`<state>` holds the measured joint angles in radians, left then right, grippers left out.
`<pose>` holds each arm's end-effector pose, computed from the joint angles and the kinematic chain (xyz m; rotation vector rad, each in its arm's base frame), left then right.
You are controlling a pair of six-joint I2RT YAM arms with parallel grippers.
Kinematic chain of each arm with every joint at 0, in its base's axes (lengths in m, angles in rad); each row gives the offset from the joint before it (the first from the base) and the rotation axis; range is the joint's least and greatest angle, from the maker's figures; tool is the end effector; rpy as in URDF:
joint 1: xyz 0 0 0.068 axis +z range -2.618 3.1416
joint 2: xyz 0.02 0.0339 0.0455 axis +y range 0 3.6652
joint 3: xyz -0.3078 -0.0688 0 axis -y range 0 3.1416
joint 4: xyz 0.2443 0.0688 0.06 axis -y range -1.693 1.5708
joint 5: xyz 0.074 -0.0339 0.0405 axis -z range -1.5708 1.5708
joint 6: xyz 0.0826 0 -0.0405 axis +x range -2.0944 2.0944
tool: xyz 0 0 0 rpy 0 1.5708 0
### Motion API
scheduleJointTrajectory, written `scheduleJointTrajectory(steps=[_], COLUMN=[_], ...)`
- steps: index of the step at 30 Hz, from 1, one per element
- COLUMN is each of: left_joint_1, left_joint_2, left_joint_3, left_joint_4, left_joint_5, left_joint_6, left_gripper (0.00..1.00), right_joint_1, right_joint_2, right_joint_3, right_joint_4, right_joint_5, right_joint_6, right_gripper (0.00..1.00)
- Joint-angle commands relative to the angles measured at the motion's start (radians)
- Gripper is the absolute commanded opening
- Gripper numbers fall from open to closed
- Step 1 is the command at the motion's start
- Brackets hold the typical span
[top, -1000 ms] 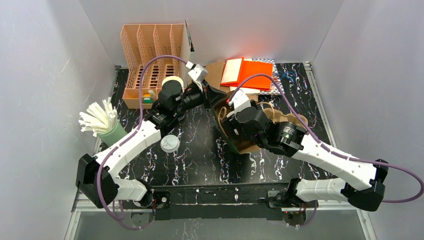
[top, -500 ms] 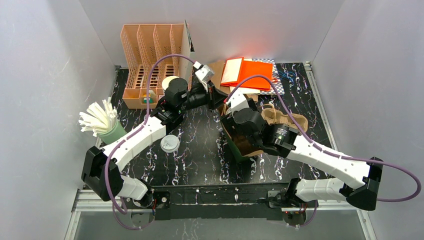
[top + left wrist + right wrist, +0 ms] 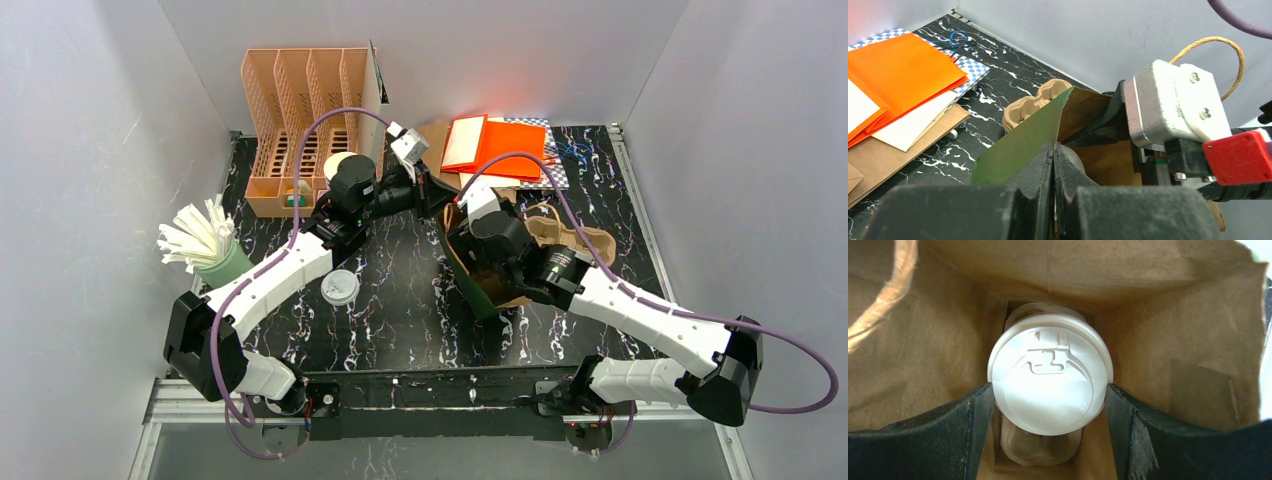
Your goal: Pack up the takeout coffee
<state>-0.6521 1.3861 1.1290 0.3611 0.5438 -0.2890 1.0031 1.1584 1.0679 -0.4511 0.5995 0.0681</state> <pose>0.2593 -0.2518 0.4270 0.7381 1.4121 -1.1442 0.1830 0.2002 0.3599 -0.5836 1.9242 0.0451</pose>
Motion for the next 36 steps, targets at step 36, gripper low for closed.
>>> scheduleJointTrajectory(steps=[36], left_joint_1=[0.0], left_joint_2=[0.104], left_joint_3=[0.075], left_joint_4=[0.044], left_joint_5=[0.026], left_joint_6=[-0.035], left_gripper=[0.0], right_joint_1=[-0.142], right_joint_2=[0.026], right_joint_3=[-0.135], right_joint_4=[0.159], right_joint_5=[-0.206], right_joint_6=[-0.005], right_gripper=[0.36])
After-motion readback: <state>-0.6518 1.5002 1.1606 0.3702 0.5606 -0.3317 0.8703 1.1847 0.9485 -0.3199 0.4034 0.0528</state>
